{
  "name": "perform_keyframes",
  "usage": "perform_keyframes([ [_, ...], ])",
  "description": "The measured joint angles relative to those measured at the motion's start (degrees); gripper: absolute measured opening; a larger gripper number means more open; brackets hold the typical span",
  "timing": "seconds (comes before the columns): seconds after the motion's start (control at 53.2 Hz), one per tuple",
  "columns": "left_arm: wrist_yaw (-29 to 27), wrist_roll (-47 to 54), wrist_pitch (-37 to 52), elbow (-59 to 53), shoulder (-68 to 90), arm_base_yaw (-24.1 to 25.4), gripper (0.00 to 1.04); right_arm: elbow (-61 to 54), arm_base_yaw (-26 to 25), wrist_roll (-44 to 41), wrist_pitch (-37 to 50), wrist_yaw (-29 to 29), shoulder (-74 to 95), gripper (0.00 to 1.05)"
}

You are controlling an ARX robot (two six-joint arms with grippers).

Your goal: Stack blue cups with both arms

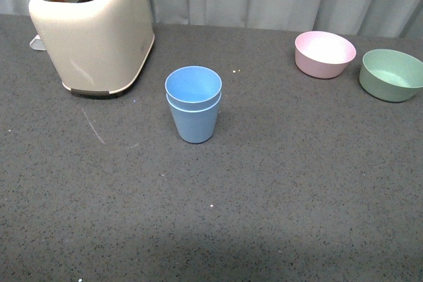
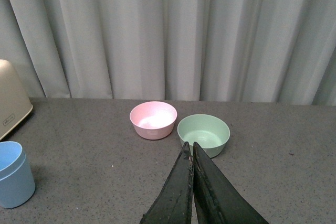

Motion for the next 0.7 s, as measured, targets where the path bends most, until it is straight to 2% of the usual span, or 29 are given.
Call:
perform_keyframes([
  [0.696,0.0,0.0,0.0,0.0,0.0,0.0,0.98,0.0,0.0,0.0,-13.73,-0.02,-14.1,0.01],
])
